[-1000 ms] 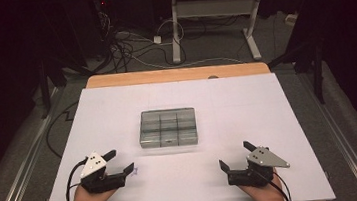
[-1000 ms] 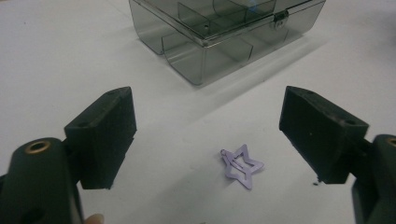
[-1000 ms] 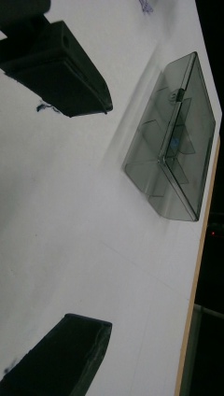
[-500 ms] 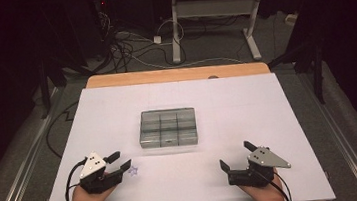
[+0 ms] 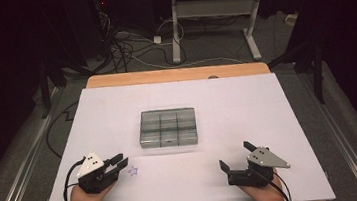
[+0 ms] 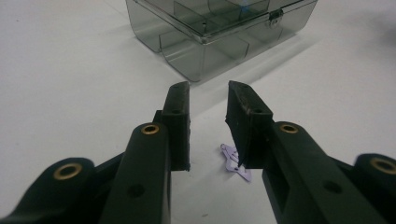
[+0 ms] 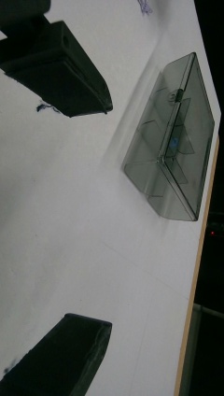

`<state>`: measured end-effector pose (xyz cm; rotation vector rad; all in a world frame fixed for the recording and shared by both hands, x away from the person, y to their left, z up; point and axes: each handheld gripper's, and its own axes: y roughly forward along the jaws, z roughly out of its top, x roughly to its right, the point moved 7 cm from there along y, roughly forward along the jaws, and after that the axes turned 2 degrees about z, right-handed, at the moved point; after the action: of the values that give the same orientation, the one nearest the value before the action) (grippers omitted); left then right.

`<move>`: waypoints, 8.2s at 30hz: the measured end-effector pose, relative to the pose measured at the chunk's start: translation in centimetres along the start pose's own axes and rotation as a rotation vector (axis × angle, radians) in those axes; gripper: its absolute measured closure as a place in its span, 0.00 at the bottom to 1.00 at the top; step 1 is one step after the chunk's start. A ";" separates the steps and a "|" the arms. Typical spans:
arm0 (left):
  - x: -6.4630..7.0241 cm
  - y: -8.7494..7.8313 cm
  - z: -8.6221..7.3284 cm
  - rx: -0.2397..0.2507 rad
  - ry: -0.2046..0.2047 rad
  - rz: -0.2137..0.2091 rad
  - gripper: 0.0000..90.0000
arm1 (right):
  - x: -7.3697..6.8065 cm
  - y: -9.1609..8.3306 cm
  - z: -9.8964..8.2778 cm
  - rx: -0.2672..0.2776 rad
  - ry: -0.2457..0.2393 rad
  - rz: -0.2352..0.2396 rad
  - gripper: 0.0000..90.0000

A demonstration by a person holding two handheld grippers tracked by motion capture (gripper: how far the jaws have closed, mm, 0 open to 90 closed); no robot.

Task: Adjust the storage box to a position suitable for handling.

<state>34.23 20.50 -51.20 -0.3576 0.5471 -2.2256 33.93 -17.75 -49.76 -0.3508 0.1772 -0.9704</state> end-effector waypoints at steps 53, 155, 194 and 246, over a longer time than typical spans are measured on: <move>-1.6 2.7 3.6 0.003 -0.104 0.030 0.98 | -0.5 -0.2 0.2 0.006 -0.010 0.007 0.00; -4.9 14.9 9.6 -0.111 -0.095 0.053 0.98 | 5.9 12.1 5.6 -0.125 0.106 -0.039 1.00; -3.5 15.1 9.3 -0.131 -0.080 0.042 0.98 | 4.8 16.1 6.1 -0.173 0.009 0.005 1.00; -0.9 1.9 0.4 -0.077 0.024 0.066 0.93 | -1.2 5.5 0.3 -0.229 -0.005 0.063 1.00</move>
<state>36.14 19.97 -51.83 -0.3481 0.6496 -2.1519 37.60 -13.86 -51.49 -0.5543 0.2946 -0.8888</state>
